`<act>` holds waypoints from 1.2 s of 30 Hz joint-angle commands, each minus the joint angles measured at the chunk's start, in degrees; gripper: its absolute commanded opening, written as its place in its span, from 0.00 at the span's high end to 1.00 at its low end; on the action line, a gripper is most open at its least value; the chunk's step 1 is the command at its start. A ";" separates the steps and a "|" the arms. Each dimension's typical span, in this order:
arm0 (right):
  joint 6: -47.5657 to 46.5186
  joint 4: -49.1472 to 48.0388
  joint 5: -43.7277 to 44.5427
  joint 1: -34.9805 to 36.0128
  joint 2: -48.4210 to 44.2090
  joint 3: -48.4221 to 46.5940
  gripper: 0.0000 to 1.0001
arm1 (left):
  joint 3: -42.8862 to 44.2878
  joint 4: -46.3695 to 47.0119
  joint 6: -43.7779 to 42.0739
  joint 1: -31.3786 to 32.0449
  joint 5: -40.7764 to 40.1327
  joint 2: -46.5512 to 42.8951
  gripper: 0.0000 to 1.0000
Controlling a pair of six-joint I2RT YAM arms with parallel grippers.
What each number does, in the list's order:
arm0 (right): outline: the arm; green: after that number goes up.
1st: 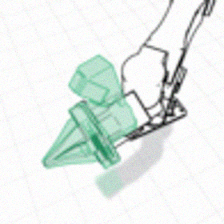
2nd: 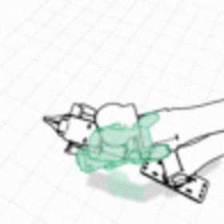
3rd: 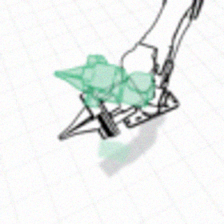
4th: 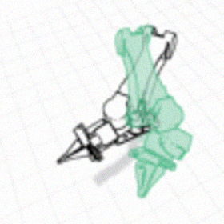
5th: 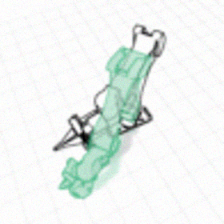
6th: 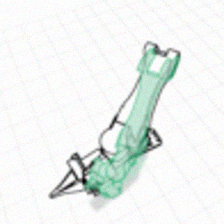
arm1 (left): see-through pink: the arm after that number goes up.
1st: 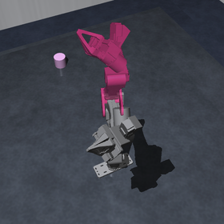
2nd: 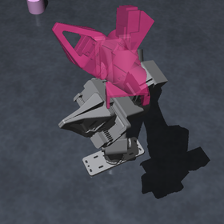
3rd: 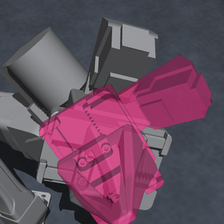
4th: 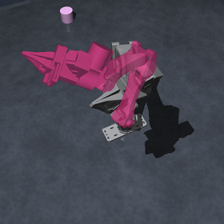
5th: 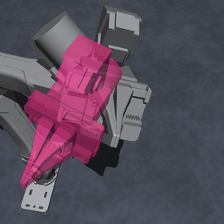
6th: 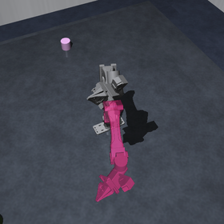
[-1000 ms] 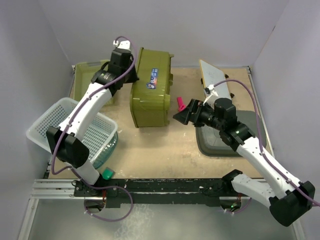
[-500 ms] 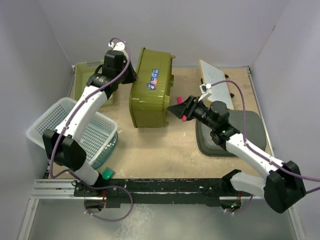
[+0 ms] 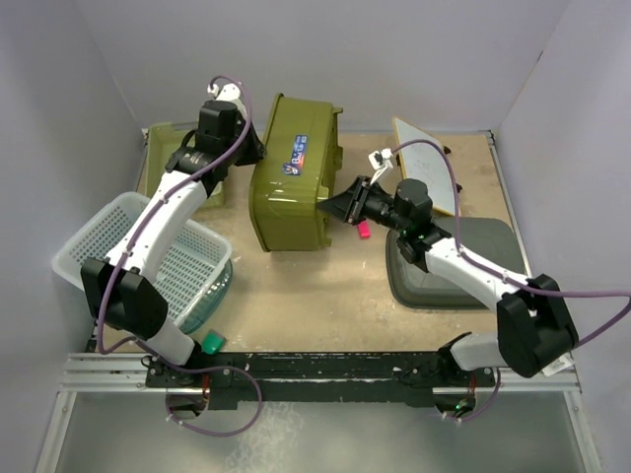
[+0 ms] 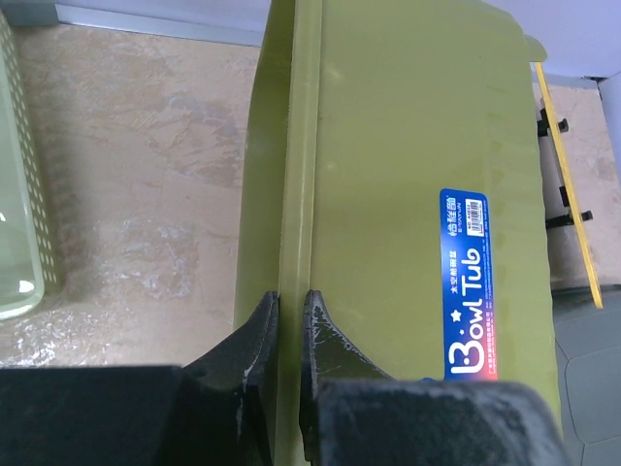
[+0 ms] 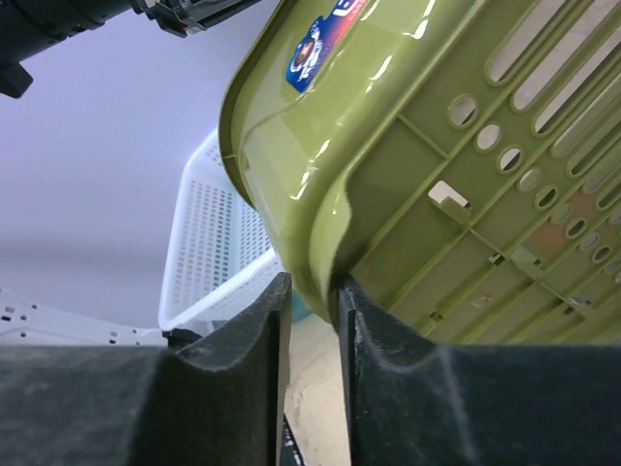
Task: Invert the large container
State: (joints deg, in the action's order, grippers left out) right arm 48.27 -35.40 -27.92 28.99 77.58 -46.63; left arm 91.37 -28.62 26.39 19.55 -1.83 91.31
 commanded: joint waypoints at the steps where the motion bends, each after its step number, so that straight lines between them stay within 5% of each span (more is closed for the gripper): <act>1: 1.55 -3.70 -4.46 0.97 1.72 -4.09 0.82 | -3.78 -8.17 -1.09 -1.01 0.63 1.53 1.00; 3: 1.57 -2.28 -3.36 1.02 1.38 -4.40 1.00 | -4.36 -8.20 -1.21 -1.08 0.42 1.46 1.00; 9: -10.21 26.56 10.45 4.11 -0.74 -17.70 1.00 | -7.76 -7.93 -0.98 -1.40 0.37 0.22 1.00; 15: -16.46 40.53 20.81 9.51 1.78 -28.84 1.00 | -14.06 -4.22 1.03 -1.38 2.10 -1.65 1.00; 27: -17.83 45.89 30.35 15.59 9.30 -34.16 1.00 | -17.06 -2.77 2.26 -1.36 2.44 -2.56 1.00; 33: -15.28 46.66 39.21 16.18 14.60 -34.86 1.00 | -13.81 -7.11 3.23 -1.44 -2.09 -1.82 0.51; 36: -13.91 46.18 41.59 16.14 16.70 -36.30 1.00 | -11.55 -10.74 3.06 -1.80 -5.11 -3.79 0.44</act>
State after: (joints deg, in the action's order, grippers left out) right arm 31.59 11.42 5.58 45.36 93.58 -78.67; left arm 75.00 -35.75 28.97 18.39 -1.96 90.91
